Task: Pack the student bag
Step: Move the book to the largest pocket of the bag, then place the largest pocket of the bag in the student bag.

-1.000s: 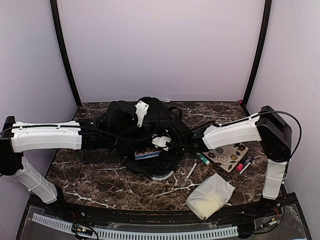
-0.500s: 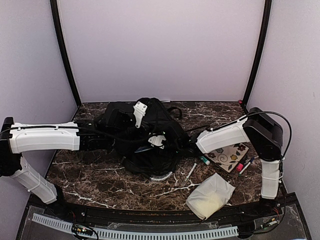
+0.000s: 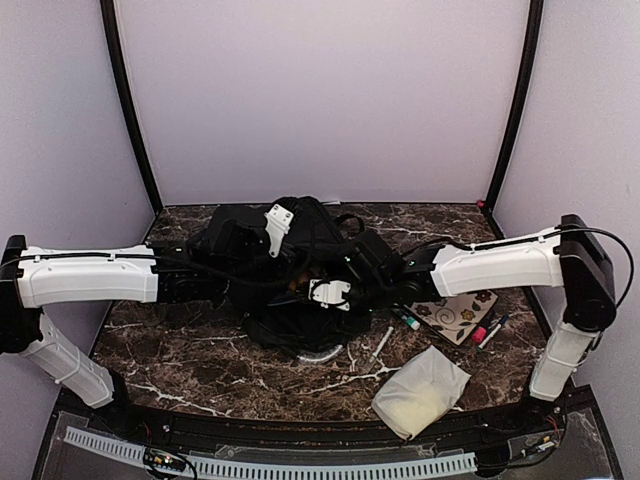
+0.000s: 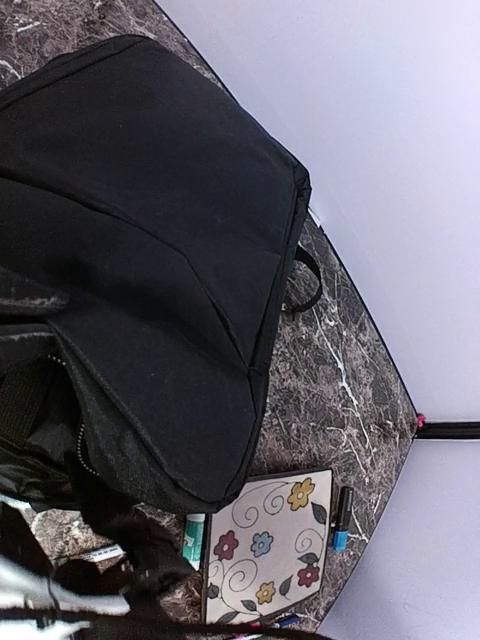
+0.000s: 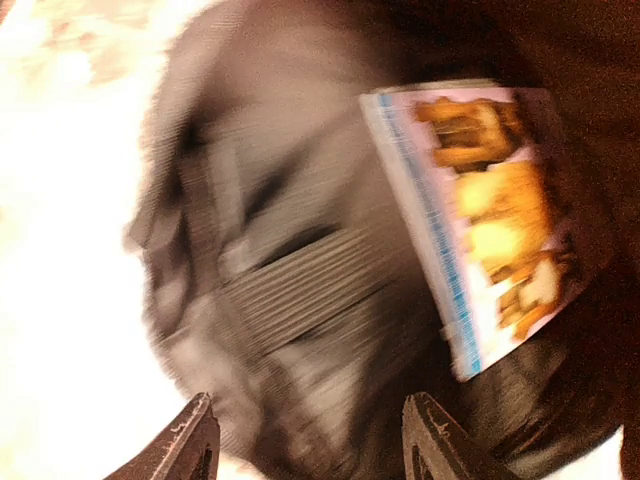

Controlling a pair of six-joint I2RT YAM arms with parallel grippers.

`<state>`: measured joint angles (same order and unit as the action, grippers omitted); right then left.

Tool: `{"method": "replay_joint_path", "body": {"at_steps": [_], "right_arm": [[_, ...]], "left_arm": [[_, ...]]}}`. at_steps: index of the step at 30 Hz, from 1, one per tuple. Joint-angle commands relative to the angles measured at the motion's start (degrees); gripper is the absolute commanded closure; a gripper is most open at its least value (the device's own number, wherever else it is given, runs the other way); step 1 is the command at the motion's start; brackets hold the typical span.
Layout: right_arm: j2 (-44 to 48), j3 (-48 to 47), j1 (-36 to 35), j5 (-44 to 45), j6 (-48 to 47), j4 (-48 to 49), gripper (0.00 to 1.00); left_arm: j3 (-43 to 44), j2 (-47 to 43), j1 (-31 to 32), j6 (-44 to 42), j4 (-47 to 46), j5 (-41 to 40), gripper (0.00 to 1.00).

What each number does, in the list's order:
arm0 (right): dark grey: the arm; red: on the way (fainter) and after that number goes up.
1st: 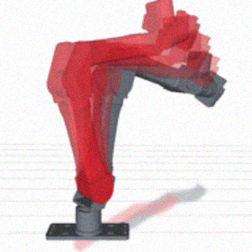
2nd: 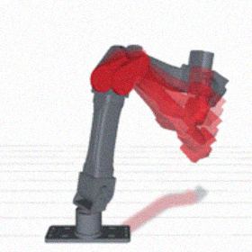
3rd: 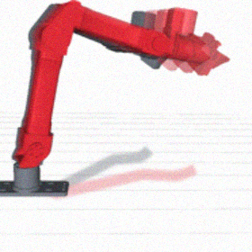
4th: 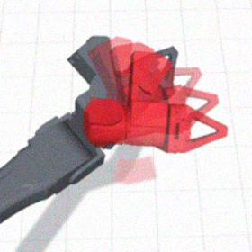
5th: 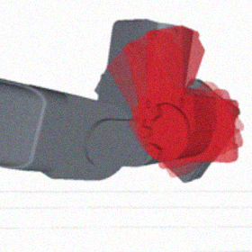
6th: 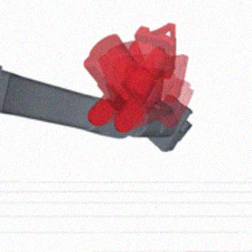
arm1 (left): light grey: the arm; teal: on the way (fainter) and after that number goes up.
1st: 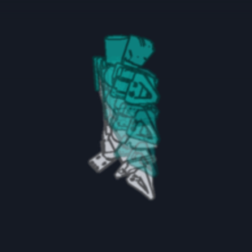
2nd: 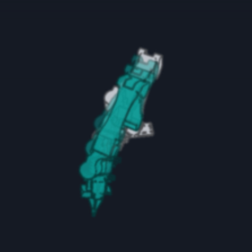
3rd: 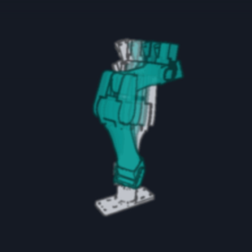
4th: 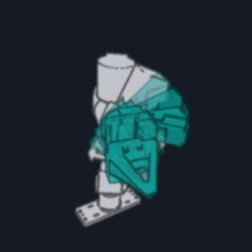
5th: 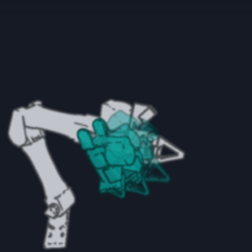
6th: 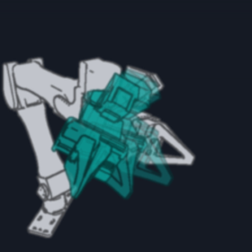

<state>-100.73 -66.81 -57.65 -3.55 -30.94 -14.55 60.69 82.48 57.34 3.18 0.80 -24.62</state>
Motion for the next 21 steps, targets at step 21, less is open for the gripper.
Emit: {"method": "replay_joint_path", "body": {"at_steps": [21], "right_arm": [[28.8,14.5,12.7,-17.8,-11.0,-36.1,0.35]], "left_arm": [[-5.8,5.7,-8.7,6.2,-1.7,14.1,0.87]]}}
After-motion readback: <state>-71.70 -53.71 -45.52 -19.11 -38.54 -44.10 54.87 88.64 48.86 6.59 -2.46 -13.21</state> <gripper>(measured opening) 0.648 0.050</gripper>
